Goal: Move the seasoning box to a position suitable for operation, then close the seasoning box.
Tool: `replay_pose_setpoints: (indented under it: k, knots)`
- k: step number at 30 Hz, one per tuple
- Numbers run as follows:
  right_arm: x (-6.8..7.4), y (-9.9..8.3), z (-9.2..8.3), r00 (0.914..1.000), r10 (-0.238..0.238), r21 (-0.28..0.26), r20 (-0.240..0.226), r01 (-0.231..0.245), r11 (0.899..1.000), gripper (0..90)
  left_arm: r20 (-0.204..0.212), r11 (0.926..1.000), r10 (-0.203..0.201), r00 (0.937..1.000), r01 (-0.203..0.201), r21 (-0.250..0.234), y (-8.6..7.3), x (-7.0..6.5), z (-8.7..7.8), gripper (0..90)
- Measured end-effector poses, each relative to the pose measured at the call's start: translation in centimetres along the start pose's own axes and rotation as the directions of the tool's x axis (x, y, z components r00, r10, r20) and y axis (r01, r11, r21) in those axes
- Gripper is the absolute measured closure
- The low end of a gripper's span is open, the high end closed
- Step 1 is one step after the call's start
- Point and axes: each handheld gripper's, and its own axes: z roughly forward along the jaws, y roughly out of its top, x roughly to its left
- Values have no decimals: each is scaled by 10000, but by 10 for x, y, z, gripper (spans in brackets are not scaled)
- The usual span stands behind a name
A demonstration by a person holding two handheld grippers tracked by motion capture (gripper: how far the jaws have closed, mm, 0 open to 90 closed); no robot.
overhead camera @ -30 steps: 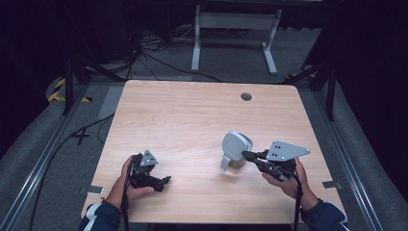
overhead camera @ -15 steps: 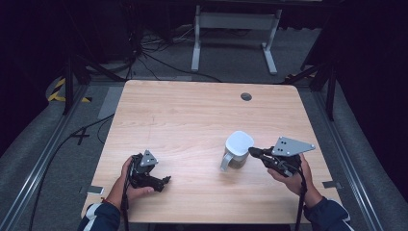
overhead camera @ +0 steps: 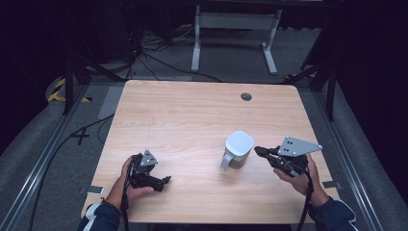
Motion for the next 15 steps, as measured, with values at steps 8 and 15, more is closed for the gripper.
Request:
replay_pose_setpoints:
  k: [8, 15]
  knots:
    - [-1, -3, -9, 9997, -250, 450, 62, 247, 9987, 899, -6, 10000, -12, 10000, 12, -34, 0, 0, 0, 4]
    - [-5, -18, -21, 9992, -199, 820, 344, 171, 9965, 898, -7, 10000, 3, 10000, -3, -33, 0, 0, 0, 4]
